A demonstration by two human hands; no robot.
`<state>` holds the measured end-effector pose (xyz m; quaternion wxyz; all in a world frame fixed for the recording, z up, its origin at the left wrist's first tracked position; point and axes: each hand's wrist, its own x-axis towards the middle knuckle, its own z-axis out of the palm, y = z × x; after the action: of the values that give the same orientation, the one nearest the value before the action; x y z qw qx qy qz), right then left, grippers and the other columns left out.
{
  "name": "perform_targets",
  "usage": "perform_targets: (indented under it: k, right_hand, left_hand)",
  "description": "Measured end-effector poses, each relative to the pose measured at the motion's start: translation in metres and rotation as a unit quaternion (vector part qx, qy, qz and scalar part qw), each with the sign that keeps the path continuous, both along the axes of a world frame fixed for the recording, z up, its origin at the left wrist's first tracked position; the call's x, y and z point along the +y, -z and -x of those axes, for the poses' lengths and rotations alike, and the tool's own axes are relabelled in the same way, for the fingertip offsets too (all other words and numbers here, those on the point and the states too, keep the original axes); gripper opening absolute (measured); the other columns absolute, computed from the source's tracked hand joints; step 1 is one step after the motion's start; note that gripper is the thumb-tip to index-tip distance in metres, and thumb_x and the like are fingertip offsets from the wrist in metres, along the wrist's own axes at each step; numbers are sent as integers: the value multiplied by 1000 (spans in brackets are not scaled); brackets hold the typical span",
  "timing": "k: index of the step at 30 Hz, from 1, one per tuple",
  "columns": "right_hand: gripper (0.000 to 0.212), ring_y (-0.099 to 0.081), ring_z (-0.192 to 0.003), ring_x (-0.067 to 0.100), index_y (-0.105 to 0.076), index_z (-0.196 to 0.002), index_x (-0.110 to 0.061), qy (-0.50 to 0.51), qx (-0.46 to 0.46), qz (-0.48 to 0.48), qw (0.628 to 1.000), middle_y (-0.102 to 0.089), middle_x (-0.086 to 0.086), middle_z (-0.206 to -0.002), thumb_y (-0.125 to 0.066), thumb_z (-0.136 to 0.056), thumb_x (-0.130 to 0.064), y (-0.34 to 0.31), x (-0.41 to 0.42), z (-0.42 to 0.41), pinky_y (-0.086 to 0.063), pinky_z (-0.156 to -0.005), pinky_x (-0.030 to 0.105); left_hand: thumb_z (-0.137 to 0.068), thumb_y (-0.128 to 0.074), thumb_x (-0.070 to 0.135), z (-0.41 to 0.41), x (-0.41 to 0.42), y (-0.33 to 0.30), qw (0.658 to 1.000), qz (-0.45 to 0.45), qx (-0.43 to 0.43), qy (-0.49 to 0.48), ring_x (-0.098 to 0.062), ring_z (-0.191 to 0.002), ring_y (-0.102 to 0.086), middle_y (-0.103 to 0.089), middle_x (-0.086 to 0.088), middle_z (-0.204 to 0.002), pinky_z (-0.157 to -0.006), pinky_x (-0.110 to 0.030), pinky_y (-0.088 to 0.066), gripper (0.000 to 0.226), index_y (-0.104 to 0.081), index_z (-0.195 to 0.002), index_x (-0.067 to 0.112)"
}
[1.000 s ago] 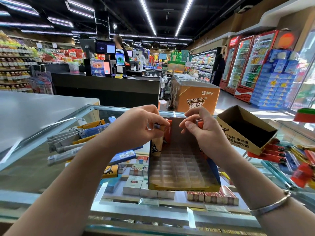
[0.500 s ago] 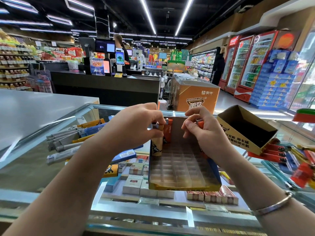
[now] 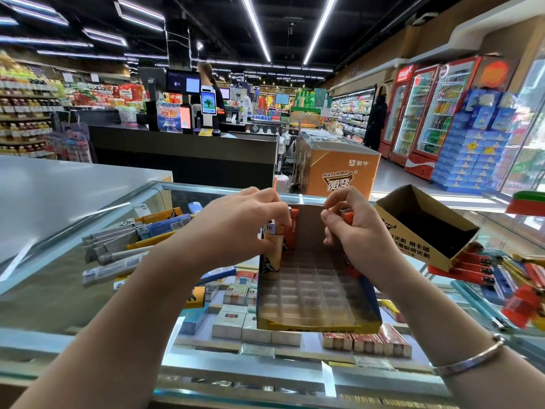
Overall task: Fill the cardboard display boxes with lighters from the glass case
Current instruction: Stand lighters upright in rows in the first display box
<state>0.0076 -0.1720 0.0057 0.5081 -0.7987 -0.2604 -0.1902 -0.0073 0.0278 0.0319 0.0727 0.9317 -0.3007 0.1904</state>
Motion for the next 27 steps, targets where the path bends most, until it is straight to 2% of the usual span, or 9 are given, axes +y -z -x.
perform_targets:
  k: [2, 4, 6, 9, 14, 17, 21, 24, 27]
  right_hand:
    - [20, -53, -52, 12, -44, -90, -23, -18, 18, -18, 1000, -49, 3, -73, -53, -92, -5, -3, 0, 2, -53, -56, 25]
    - [27, -49, -57, 13, -42, -92, -22, -42, 31, -23, 998, -46, 3, -77, -55, -88, 2, -4, -2, 5, -48, -56, 23]
    - [44, -47, -66, 13, -38, -98, -25, -61, 44, -2, 997, -45, 3, -82, -54, -80, 12, -5, -2, 7, -45, -58, 19]
    - [61, -49, -67, 7, -30, -101, -34, -112, 92, 22, 989, -44, 4, -86, -52, -73, 16, -6, -1, 10, -44, -57, 18]
    - [72, -60, -66, -1, -25, -109, -43, -170, 142, 39, 974, -49, 5, -88, -51, -78, 17, -3, 1, 13, -49, -58, 16]
    - [79, -62, -69, -1, -22, -114, -42, -185, 145, 36, 971, -51, 5, -86, -50, -75, 20, -2, 2, 12, -48, -61, 14]
    - [79, -63, -73, 6, -22, -116, -42, -199, 144, 16, 969, -52, 8, -91, -56, -71, 13, -2, 2, 10, -52, -64, 20]
    - [73, -58, -72, 17, -29, -116, -38, -209, 145, -2, 967, -53, 10, -91, -56, -70, 11, -4, -2, 8, -51, -61, 24]
    - [58, -59, -77, 16, -42, -111, -28, -196, 131, -97, 967, -56, 7, -91, -52, -63, 2, -8, -5, 7, -51, -64, 23]
  left_hand:
    - [-79, -70, 32, -3, 1, 2, 999, 20, 30, 7, -5, -106, -39, -44, 16, -112, -84, -32, -45, 47, -51, -120, 42]
    - [-78, -70, 32, -5, 1, 3, 997, 65, 40, 28, -4, -104, -38, -45, 17, -108, -87, -33, -43, 49, -50, -122, 42]
    - [-79, -69, 34, -5, -3, 5, 989, 131, 27, 62, -2, -104, -38, -44, 21, -104, -89, -31, -40, 41, -55, -118, 38]
    - [-83, -65, 33, -1, -16, 9, 969, 215, -53, 108, -6, -103, -44, -47, 20, -100, -87, -28, -40, 28, -63, -110, 32]
    - [-80, -67, 27, -1, -31, 16, 968, 189, -103, 130, -4, -99, -40, -53, 9, -102, -80, -21, -38, 26, -68, -106, 27]
    - [-77, -72, 27, -2, -31, 18, 973, 180, -79, 118, -5, -101, -38, -46, 15, -101, -82, -22, -39, 22, -68, -98, 24]
    - [-78, -70, 29, -2, -31, 18, 972, 204, 1, 120, -3, -99, -38, -46, 26, -96, -84, -19, -38, 17, -64, -94, 25]
    - [-80, -69, 23, 0, -29, 15, 945, 293, 72, 127, 2, -90, -48, -55, 10, -94, -80, -14, -42, 16, -60, -91, 29]
    - [-82, -66, 12, -1, -26, 11, 909, 389, 59, 138, -3, -84, -58, -63, 3, -88, -79, -15, -46, 19, -59, -91, 27]
